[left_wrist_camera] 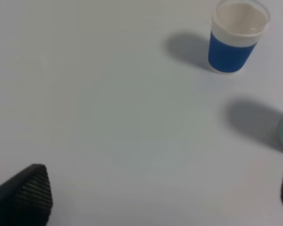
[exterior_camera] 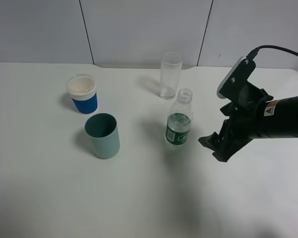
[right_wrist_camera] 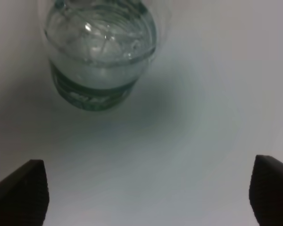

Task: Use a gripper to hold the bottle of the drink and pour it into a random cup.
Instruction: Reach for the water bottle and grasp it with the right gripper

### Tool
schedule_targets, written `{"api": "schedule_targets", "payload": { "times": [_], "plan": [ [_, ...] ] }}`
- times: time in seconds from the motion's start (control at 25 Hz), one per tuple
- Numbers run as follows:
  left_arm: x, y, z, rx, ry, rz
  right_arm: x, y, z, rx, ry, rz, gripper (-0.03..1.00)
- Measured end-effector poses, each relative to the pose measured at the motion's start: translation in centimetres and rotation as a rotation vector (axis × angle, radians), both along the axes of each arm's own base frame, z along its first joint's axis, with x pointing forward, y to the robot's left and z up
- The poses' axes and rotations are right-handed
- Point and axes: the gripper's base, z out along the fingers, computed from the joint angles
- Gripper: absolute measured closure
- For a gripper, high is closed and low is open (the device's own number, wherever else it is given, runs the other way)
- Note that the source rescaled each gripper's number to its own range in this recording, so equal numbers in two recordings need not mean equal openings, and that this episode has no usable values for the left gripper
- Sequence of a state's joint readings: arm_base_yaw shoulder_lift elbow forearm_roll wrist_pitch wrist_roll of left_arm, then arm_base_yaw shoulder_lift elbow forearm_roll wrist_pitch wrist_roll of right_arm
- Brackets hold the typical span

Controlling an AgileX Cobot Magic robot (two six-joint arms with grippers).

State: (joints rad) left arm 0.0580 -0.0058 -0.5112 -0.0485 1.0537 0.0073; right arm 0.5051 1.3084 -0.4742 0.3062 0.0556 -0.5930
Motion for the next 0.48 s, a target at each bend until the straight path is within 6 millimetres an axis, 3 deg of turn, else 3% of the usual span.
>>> {"api": "schedule_targets", "payload": {
  "times": [0.28,0.48],
  "plan": [
    [0.0,0.0,0.0,0.0,0.0,0.0,0.67,0.19,0.73,0.219,-0.002,-0.206,0.03],
    [0.0,0.0,0.0,0.0,0.0,0.0,0.82,0.39,1.02,0.264,-0.02,-0.213,-0.03]
  ]
}}
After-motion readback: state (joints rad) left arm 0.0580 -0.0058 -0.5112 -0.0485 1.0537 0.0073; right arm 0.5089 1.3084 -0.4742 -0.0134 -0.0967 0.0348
